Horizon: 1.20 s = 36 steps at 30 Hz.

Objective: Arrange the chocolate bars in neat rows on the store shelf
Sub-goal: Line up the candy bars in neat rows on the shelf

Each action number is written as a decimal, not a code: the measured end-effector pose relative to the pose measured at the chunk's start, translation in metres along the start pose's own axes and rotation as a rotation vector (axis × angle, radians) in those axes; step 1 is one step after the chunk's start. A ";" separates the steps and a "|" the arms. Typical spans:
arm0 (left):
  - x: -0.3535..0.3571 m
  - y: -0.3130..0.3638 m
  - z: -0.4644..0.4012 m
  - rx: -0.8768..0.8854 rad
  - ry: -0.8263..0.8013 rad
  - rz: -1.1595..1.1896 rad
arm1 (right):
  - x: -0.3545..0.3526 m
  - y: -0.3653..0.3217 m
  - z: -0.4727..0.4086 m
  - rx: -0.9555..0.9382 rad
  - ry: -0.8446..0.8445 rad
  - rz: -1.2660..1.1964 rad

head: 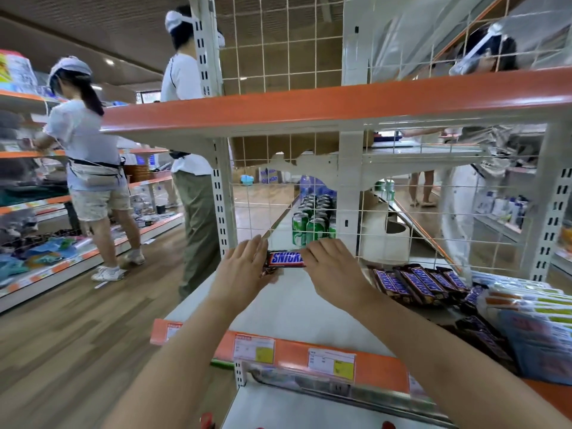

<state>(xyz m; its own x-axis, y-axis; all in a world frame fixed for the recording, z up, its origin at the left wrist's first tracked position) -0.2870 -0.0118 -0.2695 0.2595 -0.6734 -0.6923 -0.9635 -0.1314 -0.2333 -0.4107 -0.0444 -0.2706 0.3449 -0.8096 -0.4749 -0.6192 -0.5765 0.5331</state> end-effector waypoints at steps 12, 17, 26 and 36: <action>-0.025 -0.012 0.019 0.027 0.089 -0.017 | -0.026 0.001 -0.018 0.311 -0.060 -0.570; -0.028 -0.021 0.026 0.005 0.109 -0.036 | -0.012 0.032 -0.002 0.946 -0.145 -1.186; -0.029 -0.010 0.030 0.054 0.180 -0.017 | -0.001 0.003 0.013 0.916 -0.404 -1.458; 0.010 -0.043 0.046 -0.728 -0.365 0.918 | 0.007 0.022 0.031 1.136 -0.215 -1.511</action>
<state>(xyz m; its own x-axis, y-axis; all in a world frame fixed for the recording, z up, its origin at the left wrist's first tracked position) -0.2402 0.0203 -0.2977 -0.6444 -0.5022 -0.5767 -0.5804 -0.1699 0.7964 -0.4437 -0.0595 -0.2845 0.9390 0.3081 -0.1525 -0.0627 -0.2825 -0.9572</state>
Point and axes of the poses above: each hand's wrist, its own z-axis away from the middle knuckle, its own x-axis out of the palm, y = z × x, the point moved 8 cm from there along -z, towards the middle knuckle, and after that the axes turned 5 degrees about -x, right-handed, at the moved point
